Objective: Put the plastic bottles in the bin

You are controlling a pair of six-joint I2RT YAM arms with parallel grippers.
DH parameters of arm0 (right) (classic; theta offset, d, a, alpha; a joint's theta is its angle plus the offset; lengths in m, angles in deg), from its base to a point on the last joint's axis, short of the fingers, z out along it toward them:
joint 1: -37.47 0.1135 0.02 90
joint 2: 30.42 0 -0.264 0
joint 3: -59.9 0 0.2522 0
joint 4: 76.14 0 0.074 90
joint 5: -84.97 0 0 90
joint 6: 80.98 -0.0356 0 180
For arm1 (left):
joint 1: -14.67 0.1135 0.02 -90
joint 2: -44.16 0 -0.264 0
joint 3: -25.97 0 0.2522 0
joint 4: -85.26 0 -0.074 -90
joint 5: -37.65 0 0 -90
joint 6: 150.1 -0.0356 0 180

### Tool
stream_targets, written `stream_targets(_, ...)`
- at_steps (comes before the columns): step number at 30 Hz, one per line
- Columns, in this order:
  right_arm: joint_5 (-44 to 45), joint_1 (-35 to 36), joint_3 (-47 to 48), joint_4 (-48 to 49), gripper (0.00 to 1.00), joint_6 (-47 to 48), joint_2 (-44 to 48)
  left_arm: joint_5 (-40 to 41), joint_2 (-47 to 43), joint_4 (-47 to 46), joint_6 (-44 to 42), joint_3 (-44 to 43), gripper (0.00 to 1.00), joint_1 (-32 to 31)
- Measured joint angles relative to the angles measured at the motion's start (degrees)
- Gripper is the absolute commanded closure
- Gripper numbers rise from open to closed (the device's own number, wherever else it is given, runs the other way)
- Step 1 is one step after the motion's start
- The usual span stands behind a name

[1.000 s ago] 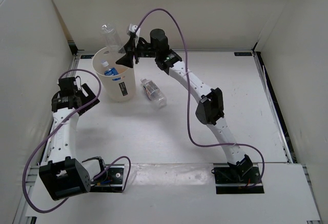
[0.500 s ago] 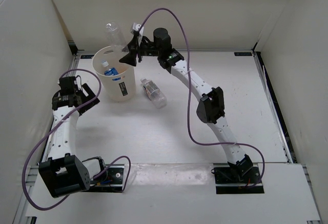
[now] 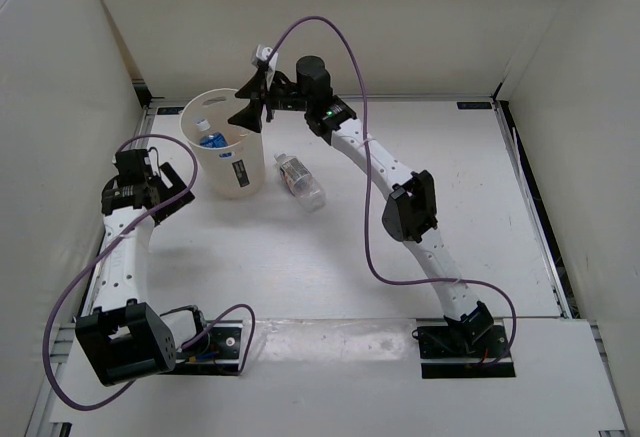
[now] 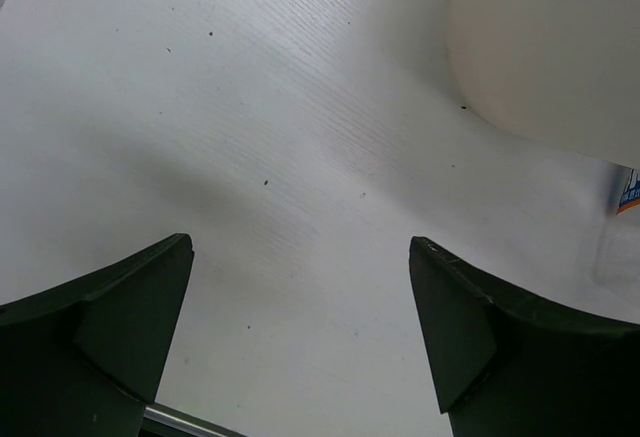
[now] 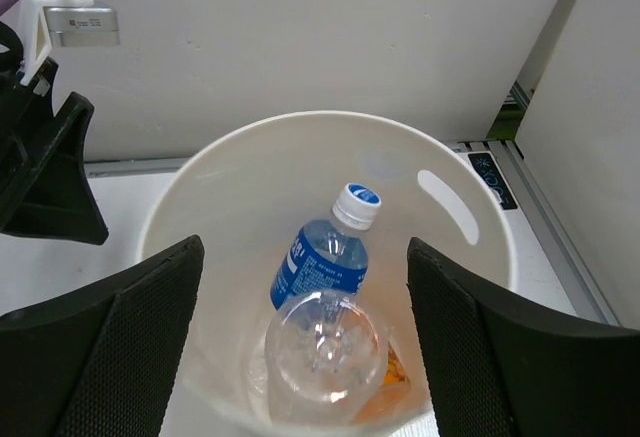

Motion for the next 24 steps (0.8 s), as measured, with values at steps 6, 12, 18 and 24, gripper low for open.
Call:
stream_targets(6,0.74,0.02,0.0,0.02,0.15,-0.48,0.0,0.0,0.0,-0.42,0.02,0.02,0.0,0.0)
stream_targets(12,1.27,0.02,0.02,0.7,0.14,-0.7,0.0,-0.02,0.0,-0.46,0.02,0.02,0.0,0.0)
stream_targets(18,3.78,-0.2,1.01,1.57,0.14,-0.61,0.0,-0.02,-0.02,-1.44,0.11,0.28,0.0,0.0)
stream_targets(24,11.06,-0.59,-0.7,1.53,0.14,-1.7,2.23,-0.22,-0.04,-3.41,0.87,0.98,0.0,-0.04)
